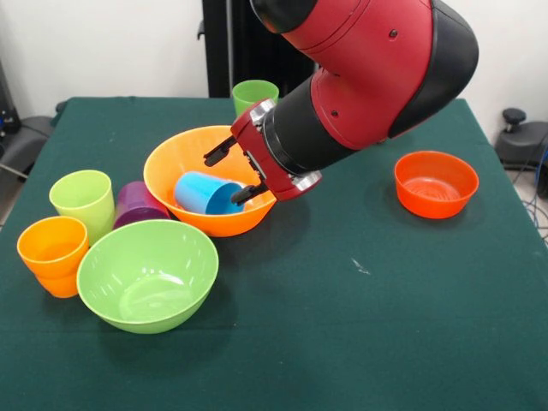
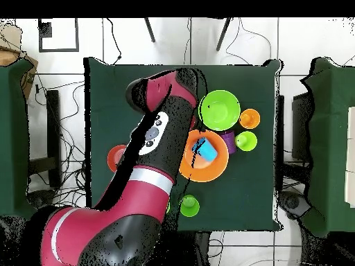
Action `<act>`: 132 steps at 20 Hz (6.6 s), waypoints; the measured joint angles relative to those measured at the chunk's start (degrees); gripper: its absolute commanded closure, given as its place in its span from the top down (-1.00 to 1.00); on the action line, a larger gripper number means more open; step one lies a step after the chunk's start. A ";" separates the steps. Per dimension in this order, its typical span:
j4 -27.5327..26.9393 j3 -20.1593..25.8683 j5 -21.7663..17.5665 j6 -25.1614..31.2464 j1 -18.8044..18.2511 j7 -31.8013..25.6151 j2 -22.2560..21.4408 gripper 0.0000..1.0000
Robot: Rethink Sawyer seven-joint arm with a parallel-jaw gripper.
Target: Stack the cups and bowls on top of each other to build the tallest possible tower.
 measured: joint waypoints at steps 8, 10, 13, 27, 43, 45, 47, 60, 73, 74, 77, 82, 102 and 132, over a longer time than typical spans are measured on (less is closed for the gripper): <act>0.00 -0.10 0.00 0.00 0.08 0.00 0.00 1.00; -0.01 -0.10 0.00 0.00 0.07 0.00 -0.01 1.00; -0.01 -0.11 -0.17 0.00 0.08 0.00 -0.01 1.00; 0.01 -0.26 -1.21 0.34 0.08 0.00 0.02 1.00; 3.89 -0.25 -1.20 0.33 0.07 0.00 -0.24 1.00; 4.86 -0.25 -1.20 0.33 0.08 0.00 -0.25 1.00; 5.73 -0.25 -1.20 0.33 0.06 0.00 -0.25 1.00; 7.24 -0.03 -1.20 0.31 -0.50 0.00 -0.41 1.00; 9.26 2.94 -0.15 -2.54 -2.28 0.00 -1.57 1.00; 9.35 3.02 -0.15 -2.54 -2.29 0.00 -1.66 1.00; 9.62 3.40 -0.15 -2.54 -2.31 0.00 -1.99 1.00; 9.69 4.06 -0.15 -2.54 -2.30 0.00 -2.05 1.00; 9.92 4.72 -0.17 -4.11 -2.44 0.00 -2.08 1.00; 9.97 6.71 -0.19 -9.61 -2.67 0.00 -1.41 1.00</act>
